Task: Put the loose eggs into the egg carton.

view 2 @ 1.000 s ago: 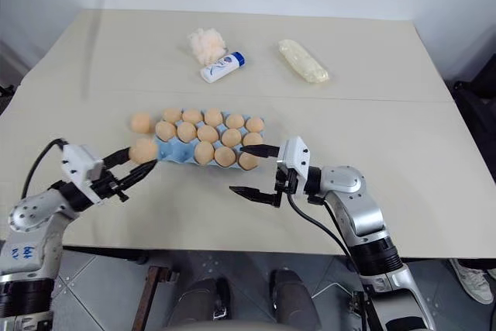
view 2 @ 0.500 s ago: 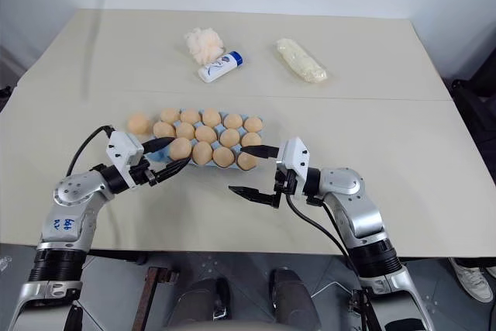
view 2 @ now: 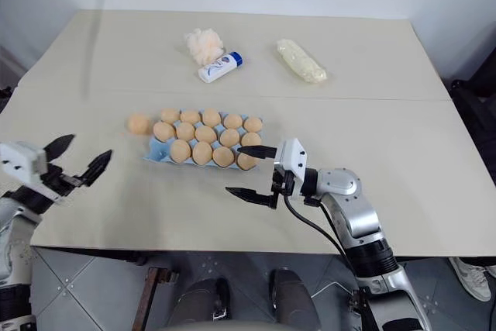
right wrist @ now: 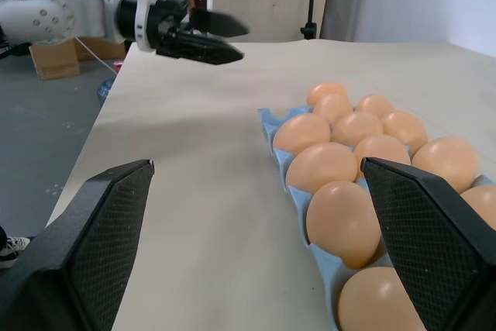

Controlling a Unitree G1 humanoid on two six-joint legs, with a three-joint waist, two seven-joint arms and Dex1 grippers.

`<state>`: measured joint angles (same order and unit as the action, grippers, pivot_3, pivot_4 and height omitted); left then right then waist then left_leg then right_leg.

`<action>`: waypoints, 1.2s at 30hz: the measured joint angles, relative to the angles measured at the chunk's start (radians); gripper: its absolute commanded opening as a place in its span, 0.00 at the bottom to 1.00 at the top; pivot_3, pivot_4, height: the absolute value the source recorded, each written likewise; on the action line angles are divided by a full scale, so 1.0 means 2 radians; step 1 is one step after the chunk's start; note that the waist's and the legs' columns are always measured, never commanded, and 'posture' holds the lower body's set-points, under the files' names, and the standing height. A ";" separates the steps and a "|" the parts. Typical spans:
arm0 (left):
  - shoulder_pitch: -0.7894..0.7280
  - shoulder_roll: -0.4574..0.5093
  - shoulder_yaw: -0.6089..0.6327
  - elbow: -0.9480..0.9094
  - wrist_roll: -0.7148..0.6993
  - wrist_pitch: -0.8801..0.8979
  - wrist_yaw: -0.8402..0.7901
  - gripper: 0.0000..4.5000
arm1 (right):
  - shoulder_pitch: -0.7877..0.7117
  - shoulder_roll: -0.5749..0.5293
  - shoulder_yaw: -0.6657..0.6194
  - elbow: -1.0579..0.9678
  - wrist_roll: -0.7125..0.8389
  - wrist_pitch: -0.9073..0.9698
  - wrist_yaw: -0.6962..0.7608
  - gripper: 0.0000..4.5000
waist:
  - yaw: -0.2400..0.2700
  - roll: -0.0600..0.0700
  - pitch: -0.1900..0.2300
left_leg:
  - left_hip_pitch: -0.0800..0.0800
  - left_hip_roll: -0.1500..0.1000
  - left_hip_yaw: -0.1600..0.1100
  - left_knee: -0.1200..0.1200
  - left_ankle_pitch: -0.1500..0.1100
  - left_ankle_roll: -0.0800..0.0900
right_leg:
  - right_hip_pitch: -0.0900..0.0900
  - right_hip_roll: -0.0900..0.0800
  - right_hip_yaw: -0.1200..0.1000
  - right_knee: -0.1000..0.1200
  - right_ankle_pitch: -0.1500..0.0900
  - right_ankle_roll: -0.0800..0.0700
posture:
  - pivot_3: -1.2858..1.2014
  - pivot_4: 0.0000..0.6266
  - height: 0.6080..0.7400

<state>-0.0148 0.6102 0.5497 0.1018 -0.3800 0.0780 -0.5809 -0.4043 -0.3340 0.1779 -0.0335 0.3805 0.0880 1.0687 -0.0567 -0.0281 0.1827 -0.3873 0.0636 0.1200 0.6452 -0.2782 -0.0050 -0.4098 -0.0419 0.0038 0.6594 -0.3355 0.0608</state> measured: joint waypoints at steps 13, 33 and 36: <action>-0.048 -0.012 -0.024 0.036 0.014 0.018 0.045 0.99 | -0.008 -0.003 -0.002 0.002 0.001 -0.003 0.004 1.00 | 0.004 0.000 0.000 | -0.001 0.000 -0.002 0.000 -0.001 -0.002 | 0.000 -0.001 -0.002 0.000 0.000 0.000 | 0.52 0.24 1.00; -0.369 -0.030 -0.160 0.354 0.104 -0.007 0.079 0.99 | -0.005 -0.004 -0.002 0.001 -0.004 -0.002 -0.001 1.00 | 0.003 -0.001 0.000 | -0.001 0.000 0.001 0.001 0.000 0.000 | -0.001 0.000 -0.002 0.000 0.000 0.001 | 0.52 0.24 1.00; -0.380 -0.033 -0.164 0.389 0.106 -0.018 0.065 0.99 | -0.005 -0.004 -0.002 0.001 -0.004 -0.002 -0.003 1.00 | 0.003 -0.001 0.000 | -0.002 0.000 0.001 0.001 0.000 0.000 | -0.001 0.001 -0.002 0.000 0.000 0.001 | 0.52 0.24 1.00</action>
<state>-0.7745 0.5435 0.2210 0.8801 -0.1688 0.0422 -0.4499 -0.4152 -0.3412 0.1734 -0.0315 0.3733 0.0832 1.0635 -0.0497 -0.0293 0.1826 -0.3905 0.0631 0.1218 0.6475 -0.2777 -0.0051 -0.4122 -0.0408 0.0002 0.6601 -0.3348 0.0621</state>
